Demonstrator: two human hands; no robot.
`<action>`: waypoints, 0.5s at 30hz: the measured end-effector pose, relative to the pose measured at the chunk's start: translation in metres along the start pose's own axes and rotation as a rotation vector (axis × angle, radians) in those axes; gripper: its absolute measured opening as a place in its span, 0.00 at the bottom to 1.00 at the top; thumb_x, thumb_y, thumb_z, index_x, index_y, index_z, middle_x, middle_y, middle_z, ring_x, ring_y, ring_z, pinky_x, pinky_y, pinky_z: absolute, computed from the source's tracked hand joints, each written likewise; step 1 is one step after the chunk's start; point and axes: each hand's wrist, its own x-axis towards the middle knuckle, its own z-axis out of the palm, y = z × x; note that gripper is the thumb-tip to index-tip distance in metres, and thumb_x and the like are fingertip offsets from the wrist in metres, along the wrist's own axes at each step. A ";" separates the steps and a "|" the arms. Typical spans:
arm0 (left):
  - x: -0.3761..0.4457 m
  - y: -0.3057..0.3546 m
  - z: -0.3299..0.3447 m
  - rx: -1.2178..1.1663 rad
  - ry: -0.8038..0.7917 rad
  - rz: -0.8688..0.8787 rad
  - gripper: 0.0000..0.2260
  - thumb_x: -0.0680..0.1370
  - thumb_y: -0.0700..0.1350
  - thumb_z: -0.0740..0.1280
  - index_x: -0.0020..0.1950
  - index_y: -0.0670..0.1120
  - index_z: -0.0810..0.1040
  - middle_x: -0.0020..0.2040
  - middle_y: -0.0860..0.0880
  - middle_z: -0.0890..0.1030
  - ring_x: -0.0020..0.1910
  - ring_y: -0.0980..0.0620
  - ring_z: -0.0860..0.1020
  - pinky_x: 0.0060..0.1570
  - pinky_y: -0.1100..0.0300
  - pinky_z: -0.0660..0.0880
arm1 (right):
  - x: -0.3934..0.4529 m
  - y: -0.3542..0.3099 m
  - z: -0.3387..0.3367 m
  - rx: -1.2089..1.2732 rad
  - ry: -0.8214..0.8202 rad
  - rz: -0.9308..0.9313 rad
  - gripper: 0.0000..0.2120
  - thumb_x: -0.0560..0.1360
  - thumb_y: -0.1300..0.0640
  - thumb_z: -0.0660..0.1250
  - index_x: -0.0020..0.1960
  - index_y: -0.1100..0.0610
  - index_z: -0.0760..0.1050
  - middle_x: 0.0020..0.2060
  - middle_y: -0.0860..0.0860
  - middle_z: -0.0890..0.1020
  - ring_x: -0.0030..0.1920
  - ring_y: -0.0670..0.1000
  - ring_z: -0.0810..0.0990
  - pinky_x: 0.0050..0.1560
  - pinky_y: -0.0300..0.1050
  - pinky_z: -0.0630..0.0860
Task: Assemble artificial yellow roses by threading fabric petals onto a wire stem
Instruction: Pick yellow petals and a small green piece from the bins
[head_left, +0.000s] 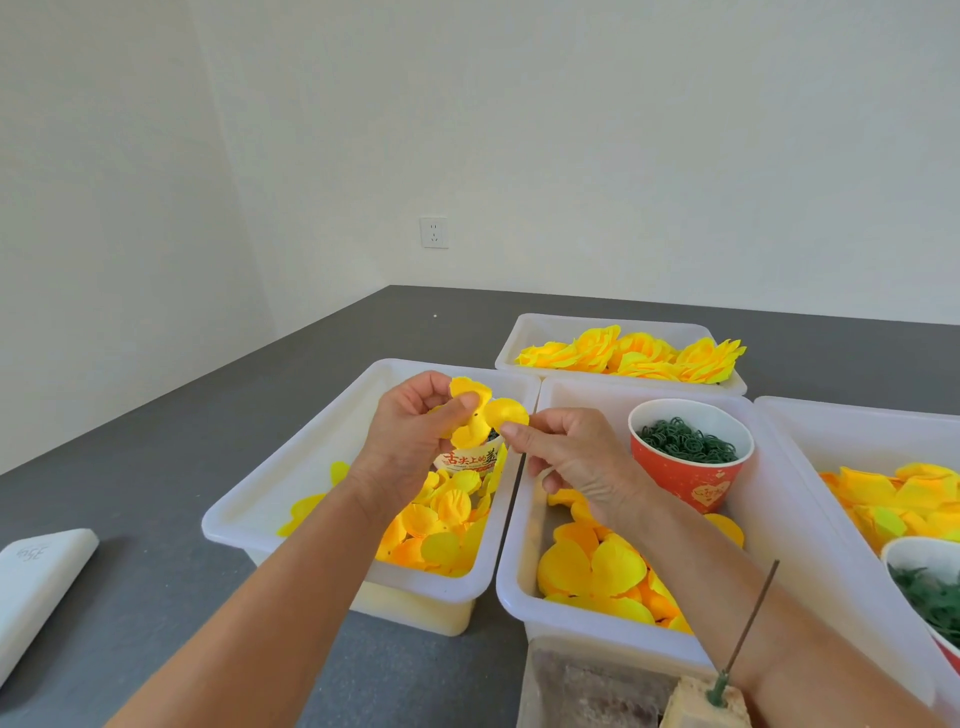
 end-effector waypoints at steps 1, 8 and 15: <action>0.000 0.000 0.000 -0.001 -0.011 0.007 0.04 0.73 0.36 0.68 0.40 0.43 0.76 0.30 0.50 0.78 0.29 0.54 0.74 0.35 0.59 0.71 | 0.000 -0.002 0.000 0.067 -0.007 0.009 0.10 0.73 0.56 0.70 0.44 0.64 0.80 0.30 0.51 0.80 0.25 0.43 0.72 0.25 0.36 0.68; -0.003 0.002 0.003 0.046 -0.030 0.019 0.05 0.72 0.33 0.69 0.44 0.41 0.77 0.33 0.48 0.81 0.29 0.52 0.78 0.30 0.62 0.74 | -0.003 -0.004 -0.003 0.116 0.100 -0.099 0.06 0.72 0.64 0.70 0.38 0.65 0.79 0.29 0.55 0.78 0.26 0.44 0.71 0.28 0.35 0.67; -0.007 0.003 0.006 0.114 -0.122 0.085 0.12 0.71 0.35 0.70 0.54 0.40 0.79 0.46 0.42 0.82 0.41 0.51 0.80 0.38 0.62 0.77 | 0.000 0.001 -0.002 -0.115 0.226 -0.168 0.17 0.68 0.60 0.74 0.33 0.72 0.72 0.27 0.58 0.72 0.29 0.51 0.67 0.33 0.43 0.66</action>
